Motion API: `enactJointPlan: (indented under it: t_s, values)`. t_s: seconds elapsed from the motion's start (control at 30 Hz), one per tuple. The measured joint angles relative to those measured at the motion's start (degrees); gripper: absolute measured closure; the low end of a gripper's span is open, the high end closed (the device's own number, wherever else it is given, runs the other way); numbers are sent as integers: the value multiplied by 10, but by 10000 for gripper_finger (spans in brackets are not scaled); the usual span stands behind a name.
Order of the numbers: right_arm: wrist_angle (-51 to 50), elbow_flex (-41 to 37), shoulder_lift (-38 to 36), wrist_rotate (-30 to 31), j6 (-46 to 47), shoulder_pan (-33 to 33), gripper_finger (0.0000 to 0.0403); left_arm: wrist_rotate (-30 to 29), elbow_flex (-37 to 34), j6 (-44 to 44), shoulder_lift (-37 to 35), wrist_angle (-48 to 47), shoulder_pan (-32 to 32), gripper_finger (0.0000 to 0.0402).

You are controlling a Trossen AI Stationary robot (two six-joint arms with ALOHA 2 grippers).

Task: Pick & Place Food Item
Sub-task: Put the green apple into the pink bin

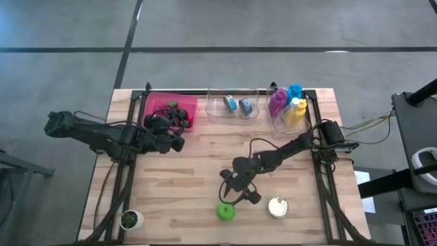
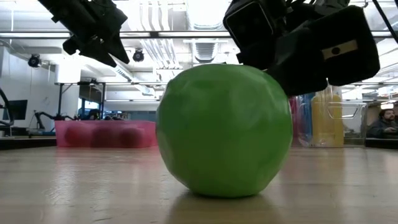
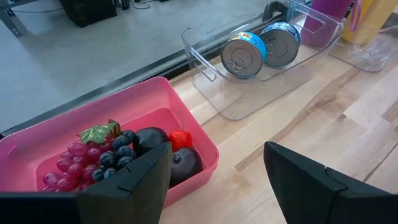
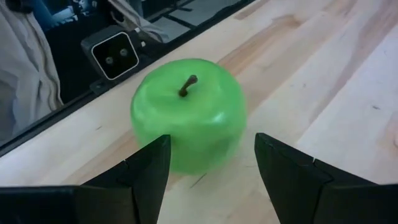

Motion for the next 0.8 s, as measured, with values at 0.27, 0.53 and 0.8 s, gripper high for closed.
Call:
enactJointPlan:
  t_s: [0.27,0.53,0.8]
  values:
    - [-37,-2,-39,5,6,-15,174,0,0,1,0,-1,0,145]
    - [-130,-3,-52,62,-4,24,174,0,0,1,0,-4,0,148]
    - [-78,-3,-39,61,-13,28,174,0,0,0,0,-4,0,147]
